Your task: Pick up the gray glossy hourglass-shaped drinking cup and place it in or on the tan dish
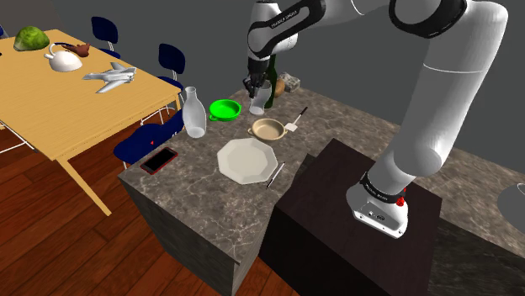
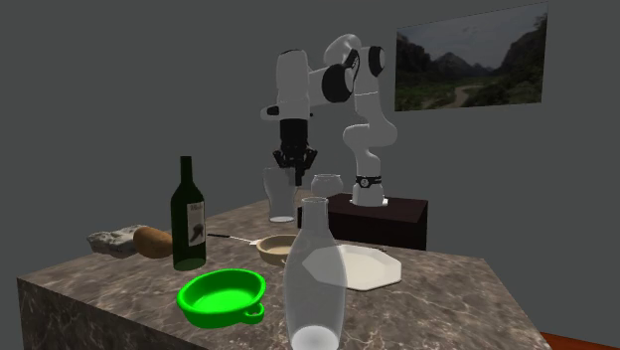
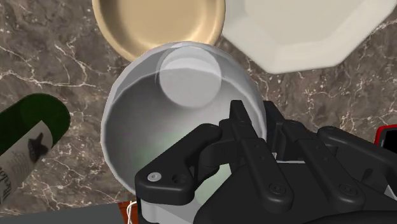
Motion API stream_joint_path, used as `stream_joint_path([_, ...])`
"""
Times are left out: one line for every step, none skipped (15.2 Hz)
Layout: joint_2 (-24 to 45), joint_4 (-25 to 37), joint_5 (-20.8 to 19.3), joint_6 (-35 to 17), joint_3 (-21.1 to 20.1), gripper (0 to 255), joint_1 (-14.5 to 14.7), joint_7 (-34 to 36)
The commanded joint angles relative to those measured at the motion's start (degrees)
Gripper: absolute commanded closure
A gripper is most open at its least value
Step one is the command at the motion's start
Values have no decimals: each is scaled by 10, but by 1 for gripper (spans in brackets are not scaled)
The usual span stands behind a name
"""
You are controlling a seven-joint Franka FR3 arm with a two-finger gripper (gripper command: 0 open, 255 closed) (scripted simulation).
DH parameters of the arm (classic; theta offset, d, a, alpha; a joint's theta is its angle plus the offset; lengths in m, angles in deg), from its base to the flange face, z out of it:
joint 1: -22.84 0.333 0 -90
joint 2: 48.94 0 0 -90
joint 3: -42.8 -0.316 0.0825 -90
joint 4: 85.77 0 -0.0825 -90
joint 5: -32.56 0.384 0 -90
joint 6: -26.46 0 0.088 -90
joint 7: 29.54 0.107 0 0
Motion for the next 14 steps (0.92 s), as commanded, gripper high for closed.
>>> stream_joint_path([-37,-44,-1,-6,5,255,-8,-13])
stream_joint_path([-56,-64,-2,-8,8,255,-12,-20])
stream_joint_path([-74,-84,-3,-9,12,255,-16,-27])
stream_joint_path([-93,-104,-4,-10,16,255,-20,-34])
stream_joint_path([-100,-111,-5,-10,17,255,-21,-37])
stream_joint_path([-95,-114,-4,-18,17,255,-21,-38])
stream_joint_path([-91,-116,-3,-25,17,255,-21,-39])
stream_joint_path([-86,-119,-2,-32,17,255,-21,-39])
stream_joint_path([-81,-121,-1,-39,16,255,-22,-40])
stream_joint_path([-76,-123,0,-46,16,255,-22,-41])
stream_joint_path([-71,-126,1,-53,16,255,-22,-42])
stream_joint_path([-66,-128,2,-60,16,255,-22,-43])
stream_joint_path([-61,-129,3,-67,15,255,-22,-44])
stream_joint_path([-55,-131,4,-74,15,255,-22,-45])
